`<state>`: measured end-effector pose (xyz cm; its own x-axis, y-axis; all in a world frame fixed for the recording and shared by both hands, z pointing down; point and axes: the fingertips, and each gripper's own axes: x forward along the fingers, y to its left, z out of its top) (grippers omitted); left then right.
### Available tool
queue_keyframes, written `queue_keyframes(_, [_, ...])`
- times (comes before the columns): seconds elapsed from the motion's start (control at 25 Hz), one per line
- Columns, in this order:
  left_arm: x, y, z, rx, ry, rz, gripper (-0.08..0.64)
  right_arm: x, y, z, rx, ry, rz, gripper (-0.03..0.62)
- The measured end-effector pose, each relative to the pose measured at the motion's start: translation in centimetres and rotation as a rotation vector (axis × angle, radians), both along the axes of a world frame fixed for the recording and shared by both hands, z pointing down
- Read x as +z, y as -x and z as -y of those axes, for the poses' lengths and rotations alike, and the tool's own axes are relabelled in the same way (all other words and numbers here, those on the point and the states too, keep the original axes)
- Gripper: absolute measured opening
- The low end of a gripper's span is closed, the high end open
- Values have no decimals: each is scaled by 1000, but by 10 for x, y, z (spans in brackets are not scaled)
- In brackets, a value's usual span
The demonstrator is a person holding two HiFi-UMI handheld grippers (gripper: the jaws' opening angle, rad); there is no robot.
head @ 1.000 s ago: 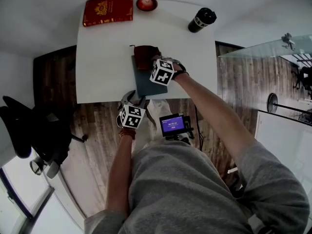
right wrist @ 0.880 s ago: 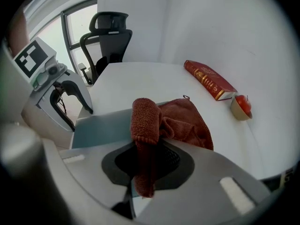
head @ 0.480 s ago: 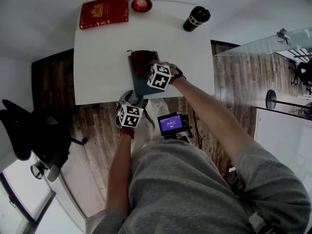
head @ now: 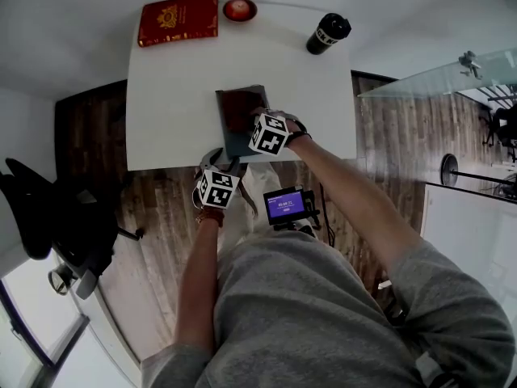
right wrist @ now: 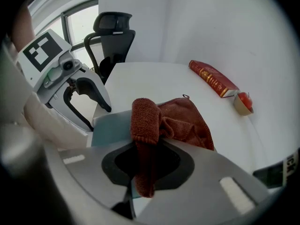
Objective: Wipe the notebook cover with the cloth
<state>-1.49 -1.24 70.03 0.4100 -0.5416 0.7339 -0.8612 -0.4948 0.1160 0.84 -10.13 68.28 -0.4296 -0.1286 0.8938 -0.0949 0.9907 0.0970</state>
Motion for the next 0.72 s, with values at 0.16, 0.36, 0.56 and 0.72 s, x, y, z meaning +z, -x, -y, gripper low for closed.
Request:
queue_keyframes(0.16, [-1, -1, -1, -6, -2, 4, 204, -1, -2, -10, 3, 4, 5, 54])
queue_keyframes(0.36, [0, 1, 1, -8, -4, 5, 204, -1, -3, -18, 10, 12, 3, 54])
queue_keyframes(0.56, [0, 0, -1, -9, 3, 4, 204, -1, -6, -33, 30, 14, 18, 54])
queue_keyframes(0.72, [-1, 1, 0, -13, 1, 6, 204, -1, -8, -42, 25, 26, 24, 54])
